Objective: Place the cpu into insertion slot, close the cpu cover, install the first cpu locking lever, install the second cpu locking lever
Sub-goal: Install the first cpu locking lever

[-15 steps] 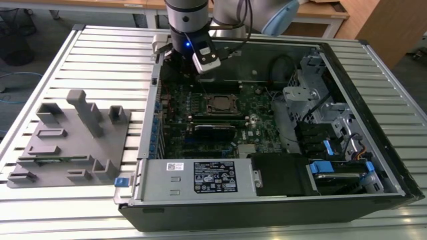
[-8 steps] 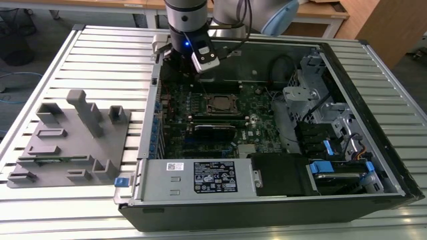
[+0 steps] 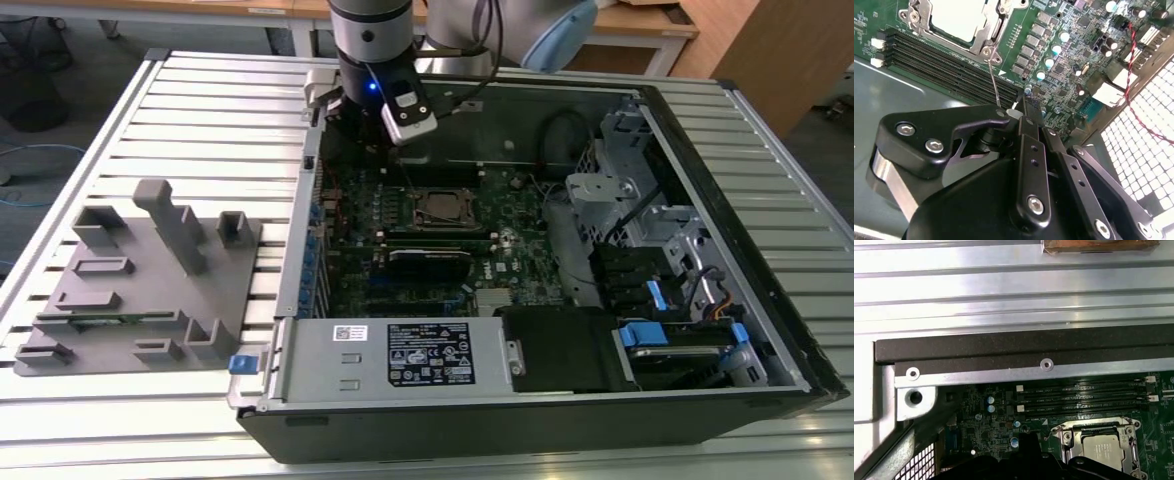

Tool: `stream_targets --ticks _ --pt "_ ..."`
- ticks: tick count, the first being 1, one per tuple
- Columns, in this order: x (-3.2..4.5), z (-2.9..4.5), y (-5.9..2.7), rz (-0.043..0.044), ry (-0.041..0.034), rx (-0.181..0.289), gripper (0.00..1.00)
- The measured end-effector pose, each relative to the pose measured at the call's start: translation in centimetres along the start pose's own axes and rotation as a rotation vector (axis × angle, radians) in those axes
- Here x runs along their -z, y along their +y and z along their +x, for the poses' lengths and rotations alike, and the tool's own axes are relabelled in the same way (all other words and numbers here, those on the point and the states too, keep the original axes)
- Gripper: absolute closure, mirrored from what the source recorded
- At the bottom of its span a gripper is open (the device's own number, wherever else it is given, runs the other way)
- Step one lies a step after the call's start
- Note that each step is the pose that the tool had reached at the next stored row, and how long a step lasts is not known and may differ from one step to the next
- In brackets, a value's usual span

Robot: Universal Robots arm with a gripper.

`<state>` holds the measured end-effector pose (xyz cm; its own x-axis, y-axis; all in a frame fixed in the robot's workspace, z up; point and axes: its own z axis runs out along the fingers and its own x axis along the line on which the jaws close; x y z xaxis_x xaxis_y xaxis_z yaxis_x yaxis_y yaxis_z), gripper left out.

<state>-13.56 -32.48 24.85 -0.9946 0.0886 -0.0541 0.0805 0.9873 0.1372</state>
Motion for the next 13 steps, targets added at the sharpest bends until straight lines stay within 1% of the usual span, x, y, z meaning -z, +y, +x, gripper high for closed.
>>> stream_targets --ticks 5,9,13 --pt "-0.07 0.01 0.08 -0.0048 -0.0025 -0.001 0.90" --pt "-0.08 -0.01 0.08 -0.0073 -0.0023 -0.002 0.90" --pt "-0.11 -0.28 0.10 -0.0132 -0.0018 -0.002 0.90"
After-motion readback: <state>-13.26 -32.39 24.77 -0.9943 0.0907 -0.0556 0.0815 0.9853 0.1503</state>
